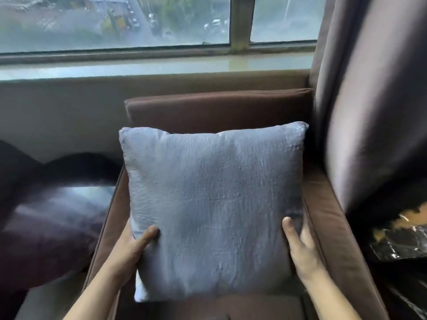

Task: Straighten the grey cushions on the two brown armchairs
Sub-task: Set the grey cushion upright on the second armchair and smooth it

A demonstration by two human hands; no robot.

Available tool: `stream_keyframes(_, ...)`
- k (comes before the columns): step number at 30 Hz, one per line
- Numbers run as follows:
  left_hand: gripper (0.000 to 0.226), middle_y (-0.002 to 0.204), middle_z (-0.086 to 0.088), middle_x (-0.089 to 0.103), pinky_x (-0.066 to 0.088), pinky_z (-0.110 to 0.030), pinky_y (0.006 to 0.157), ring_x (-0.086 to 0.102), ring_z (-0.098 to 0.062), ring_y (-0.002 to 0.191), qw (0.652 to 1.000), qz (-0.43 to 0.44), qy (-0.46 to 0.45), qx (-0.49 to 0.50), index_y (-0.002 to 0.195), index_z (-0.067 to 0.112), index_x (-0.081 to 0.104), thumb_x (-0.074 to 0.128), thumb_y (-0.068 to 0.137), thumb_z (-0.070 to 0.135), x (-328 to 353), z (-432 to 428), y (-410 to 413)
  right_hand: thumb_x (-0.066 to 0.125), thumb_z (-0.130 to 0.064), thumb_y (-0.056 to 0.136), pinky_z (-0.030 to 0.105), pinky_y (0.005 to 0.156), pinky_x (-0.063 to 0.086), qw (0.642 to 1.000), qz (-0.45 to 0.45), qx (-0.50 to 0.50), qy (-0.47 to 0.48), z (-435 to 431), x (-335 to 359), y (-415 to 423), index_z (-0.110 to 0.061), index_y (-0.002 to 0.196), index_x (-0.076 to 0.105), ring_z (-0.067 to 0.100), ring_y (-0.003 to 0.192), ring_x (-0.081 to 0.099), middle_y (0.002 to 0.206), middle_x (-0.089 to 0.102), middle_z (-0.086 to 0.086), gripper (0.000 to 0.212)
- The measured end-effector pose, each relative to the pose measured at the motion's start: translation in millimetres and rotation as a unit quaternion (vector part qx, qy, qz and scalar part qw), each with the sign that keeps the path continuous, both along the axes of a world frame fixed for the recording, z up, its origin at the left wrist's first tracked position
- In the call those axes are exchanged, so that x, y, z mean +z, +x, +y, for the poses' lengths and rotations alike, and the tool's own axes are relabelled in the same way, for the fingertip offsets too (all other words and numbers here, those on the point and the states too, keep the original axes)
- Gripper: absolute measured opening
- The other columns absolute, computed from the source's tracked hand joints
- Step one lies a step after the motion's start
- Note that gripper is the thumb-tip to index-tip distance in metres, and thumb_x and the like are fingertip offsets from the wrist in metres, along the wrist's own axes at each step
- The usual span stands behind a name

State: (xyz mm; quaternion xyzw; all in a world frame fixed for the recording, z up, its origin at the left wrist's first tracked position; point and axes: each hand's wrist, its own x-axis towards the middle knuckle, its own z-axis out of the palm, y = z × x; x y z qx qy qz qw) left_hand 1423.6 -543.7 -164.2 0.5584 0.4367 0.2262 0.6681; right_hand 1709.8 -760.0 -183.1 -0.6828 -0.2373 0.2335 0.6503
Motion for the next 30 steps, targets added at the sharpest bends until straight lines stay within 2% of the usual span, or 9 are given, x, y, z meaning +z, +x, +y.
stream_keyframes(3,0.105,0.136,-0.002,0.063,0.044,-0.045,0.106,0.059,-0.023,0.127,0.999,-0.014,0.03,0.0,0.141,0.028,0.046,0.088,0.051,0.064,3.1,12.6,-3.0,0.054,-0.033,0.087,0.018,0.113,0.031,1.0,0.003,0.014,0.003,16.6,4.9,-6.0,-0.027,0.141,0.039,-0.007,0.129,0.047,0.13,0.056,-0.034,0.056)
stream_keyframes(8,0.114,0.136,-0.002,0.061,0.042,-0.04,0.108,0.057,-0.017,0.128,0.998,-0.013,0.056,0.016,0.142,0.022,0.044,0.085,0.047,0.07,-25.7,24.8,-5.2,0.068,-0.06,0.078,0.04,0.117,0.032,0.999,0.043,0.028,-0.009,31.3,-8.2,-0.1,-0.023,0.145,0.039,0.014,0.134,0.049,0.14,0.056,-0.006,0.081)
stream_keyframes(11,0.109,0.139,0.001,0.058,0.036,-0.042,0.115,0.052,-0.013,0.132,0.997,0.013,0.07,0.007,0.143,0.024,0.044,0.079,0.053,0.075,-51.3,25.7,0.5,0.074,-0.075,0.06,0.039,0.114,0.036,0.995,0.086,0.033,-0.033,39.9,-22.4,6.7,-0.026,0.13,0.052,0.012,0.125,0.056,0.129,0.064,-0.006,0.089)
stream_keyframes(14,0.119,0.138,0.011,0.056,0.038,-0.01,0.103,0.049,0.012,0.124,0.997,0.027,0.078,0.004,0.145,0.022,0.042,0.071,0.048,0.086,-65.1,22.8,10.9,0.074,-0.079,0.055,0.046,0.114,0.037,0.991,0.114,0.012,-0.062,43.7,-40.6,12.8,-0.027,0.114,0.058,0.014,0.117,0.061,0.119,0.067,-0.002,0.081)
stream_keyframes(16,0.124,0.138,0.012,0.055,0.036,0.0,0.095,0.046,0.02,0.121,0.996,0.037,0.081,0.006,0.148,0.021,0.039,0.07,0.046,0.087,-70.4,24.5,14.4,0.075,-0.079,0.054,0.047,0.113,0.038,0.99,0.121,0.007,-0.074,43.4,-48.4,15.2,-0.023,0.11,0.058,0.016,0.116,0.061,0.118,0.067,0.002,0.081)
stream_keyframes(21,0.112,0.145,0.012,0.053,0.034,-0.032,0.113,0.047,-0.001,0.134,0.998,0.025,0.055,-0.031,0.149,0.028,0.037,0.079,0.056,0.072,-83.2,49.9,17.5,0.08,-0.08,0.037,0.026,0.092,0.051,0.981,0.162,0.003,-0.106,49.1,-55.0,22.1,-0.016,0.104,0.058,0.009,0.103,0.067,0.111,0.07,0.001,0.095)
stream_keyframes(23,0.108,0.144,0.01,0.055,0.037,-0.032,0.111,0.049,-0.004,0.133,0.998,0.02,0.04,-0.046,0.147,0.027,0.039,0.082,0.057,0.067,-90.4,60.2,24.8,0.082,-0.078,0.038,0.023,0.086,0.051,0.978,0.18,0.005,-0.11,53.9,-59.6,28.2,-0.018,0.108,0.058,0.007,0.102,0.068,0.111,0.071,-0.001,0.095)
stream_keyframes(27,0.096,0.132,0.01,0.065,0.053,-0.022,0.092,0.061,-0.006,0.122,0.997,0.016,0.003,-0.078,0.135,0.028,0.051,0.086,0.053,0.062,-109.8,74.8,35.8,0.081,-0.064,0.06,0.021,0.089,0.048,0.964,0.216,0.076,-0.132,62.4,-69.5,45.1,-0.024,0.131,0.052,0.004,0.114,0.064,0.124,0.069,-0.007,0.086)
stream_keyframes(30,0.083,0.127,0.009,0.068,0.052,-0.03,0.094,0.064,-0.008,0.118,0.995,0.03,-0.022,-0.096,0.13,0.028,0.053,0.086,0.057,0.049,-120.7,82.6,36.9,0.085,-0.062,0.056,0.024,0.094,0.044,0.957,0.234,0.096,-0.141,65.5,-79.5,50.8,-0.026,0.133,0.05,0.002,0.117,0.061,0.125,0.068,-0.01,0.092)
